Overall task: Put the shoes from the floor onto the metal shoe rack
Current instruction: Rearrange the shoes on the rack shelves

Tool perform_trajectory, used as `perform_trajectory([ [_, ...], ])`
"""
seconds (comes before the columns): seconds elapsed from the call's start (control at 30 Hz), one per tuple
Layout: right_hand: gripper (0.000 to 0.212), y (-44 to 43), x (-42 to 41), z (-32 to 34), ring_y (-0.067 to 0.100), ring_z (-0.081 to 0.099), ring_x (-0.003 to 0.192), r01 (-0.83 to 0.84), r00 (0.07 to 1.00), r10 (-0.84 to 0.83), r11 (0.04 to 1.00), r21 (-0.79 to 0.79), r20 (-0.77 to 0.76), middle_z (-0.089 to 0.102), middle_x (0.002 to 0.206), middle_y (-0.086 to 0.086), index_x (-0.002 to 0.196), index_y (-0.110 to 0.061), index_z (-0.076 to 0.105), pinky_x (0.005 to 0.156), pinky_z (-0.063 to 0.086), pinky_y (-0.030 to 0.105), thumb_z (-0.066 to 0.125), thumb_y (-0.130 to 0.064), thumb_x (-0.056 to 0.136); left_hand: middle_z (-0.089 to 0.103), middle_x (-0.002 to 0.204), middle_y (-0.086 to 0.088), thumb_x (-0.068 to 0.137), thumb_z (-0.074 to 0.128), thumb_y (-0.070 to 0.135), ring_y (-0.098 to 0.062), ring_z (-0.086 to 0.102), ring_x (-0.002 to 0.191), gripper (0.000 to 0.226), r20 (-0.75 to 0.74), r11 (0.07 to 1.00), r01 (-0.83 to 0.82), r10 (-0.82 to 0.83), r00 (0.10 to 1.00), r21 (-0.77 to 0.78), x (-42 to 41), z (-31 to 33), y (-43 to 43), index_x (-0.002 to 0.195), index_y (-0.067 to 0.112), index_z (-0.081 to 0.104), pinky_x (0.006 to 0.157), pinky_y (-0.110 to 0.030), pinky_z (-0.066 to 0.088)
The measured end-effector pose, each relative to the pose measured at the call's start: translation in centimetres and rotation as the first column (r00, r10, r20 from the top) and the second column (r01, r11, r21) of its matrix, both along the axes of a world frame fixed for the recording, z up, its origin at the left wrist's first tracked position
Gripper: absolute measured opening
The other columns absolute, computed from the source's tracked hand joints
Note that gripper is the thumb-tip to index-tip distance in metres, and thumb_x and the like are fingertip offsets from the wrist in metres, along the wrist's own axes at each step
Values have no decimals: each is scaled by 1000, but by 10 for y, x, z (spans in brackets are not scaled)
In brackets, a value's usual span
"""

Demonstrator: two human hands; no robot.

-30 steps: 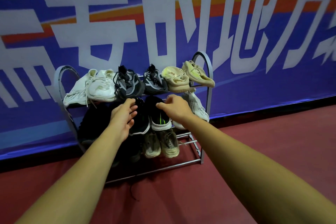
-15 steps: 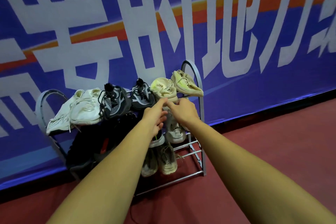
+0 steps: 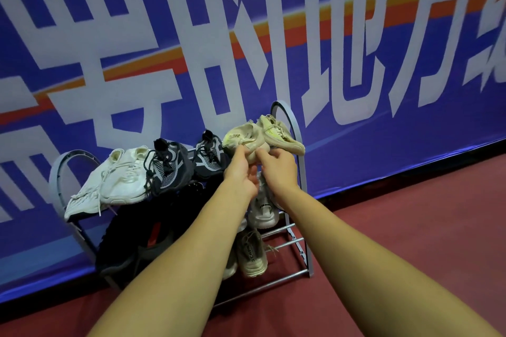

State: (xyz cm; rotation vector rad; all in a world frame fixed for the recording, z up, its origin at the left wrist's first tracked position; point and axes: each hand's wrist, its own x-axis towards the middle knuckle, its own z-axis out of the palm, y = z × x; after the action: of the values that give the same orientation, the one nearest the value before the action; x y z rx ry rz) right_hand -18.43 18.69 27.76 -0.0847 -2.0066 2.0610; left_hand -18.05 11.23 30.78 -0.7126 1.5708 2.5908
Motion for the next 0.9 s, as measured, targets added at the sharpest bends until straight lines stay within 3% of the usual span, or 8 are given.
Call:
perform_trajectory([
  [0.13, 33, 4, 8, 5, 26, 73, 86, -119, 992, 114, 988, -95, -60, 76, 83, 6, 82, -12, 76, 83, 59, 50, 65, -41, 72, 67, 87, 2, 82, 64, 28, -4, 50, 56, 17, -67, 1000, -7, 7, 998, -3, 14, 11, 3, 95, 17, 66, 47, -15, 36],
  [0.2, 24, 8, 14, 9, 15, 73, 80, -233, 970, 220, 963, -138, -105, 78, 87, 3, 88, -12, 77, 76, 58, 34, 67, -33, 83, 69, 86, 2, 83, 64, 27, -4, 49, 58, 19, -114, 1000, -11, 11, 993, 2, 25, 13, -3, 97, 16, 68, 49, -16, 33],
  [0.27, 28, 10, 21, 14, 5, 68, 71, -306, 952, 297, 935, -179, -78, 77, 85, -3, 95, -14, 76, 68, 50, 22, 64, -38, 89, 68, 81, 2, 83, 64, 28, -6, 47, 58, 23, -161, 1000, -15, 14, 987, -4, 37, 10, -14, 100, 14, 70, 50, -17, 33],
  [0.37, 42, 10, 26, 20, 8, 63, 71, -319, 943, 331, 926, -203, 29, 77, 89, -4, 105, -18, 74, 73, 44, 29, 62, -54, 86, 60, 77, 2, 81, 62, 30, -8, 41, 60, 29, -185, 1000, 16, -16, 983, -6, 50, -6, -37, 102, 11, 69, 52, -21, 30],
  [0.5, 41, 6, 29, 16, 7, 62, 71, -343, 929, 362, 919, -194, 74, 77, 97, -3, 107, -20, 71, 65, 44, 24, 61, -56, 90, 56, 71, 1, 78, 61, 28, -10, 40, 58, 24, -171, 999, 38, -43, 984, -35, 61, -20, -64, 92, 9, 67, 54, -23, 27],
  [0.63, 51, 2, 27, 14, 8, 58, 70, -329, 924, 372, 889, -319, 84, 77, 107, 4, 115, -19, 68, 58, 40, 22, 64, -61, 87, 50, 60, 1, 76, 57, 29, -13, 40, 54, 20, -178, 997, 30, -41, 983, -64, 69, -19, -91, 77, 11, 64, 54, -26, 30],
  [0.77, 51, 4, 25, 17, 7, 39, 52, -327, 923, 379, 864, -382, 68, 78, 101, 10, 123, -19, 62, 46, 31, 17, 66, -56, 88, 50, 58, 2, 74, 58, 36, -13, 42, 53, 24, -188, 995, 39, -55, 981, -91, 72, -19, -110, 73, 13, 63, 54, -26, 33],
  [0.9, 63, -1, 22, 15, 7, 38, 49, -273, 910, 382, 846, -458, 164, 78, 92, 11, 120, -10, 62, 49, 31, 19, 67, -61, 84, 50, 62, 3, 76, 59, 36, -13, 43, 57, 23, -200, 990, 90, -111, 973, -111, 75, -22, -119, 73, 14, 66, 57, -28, 33],
])
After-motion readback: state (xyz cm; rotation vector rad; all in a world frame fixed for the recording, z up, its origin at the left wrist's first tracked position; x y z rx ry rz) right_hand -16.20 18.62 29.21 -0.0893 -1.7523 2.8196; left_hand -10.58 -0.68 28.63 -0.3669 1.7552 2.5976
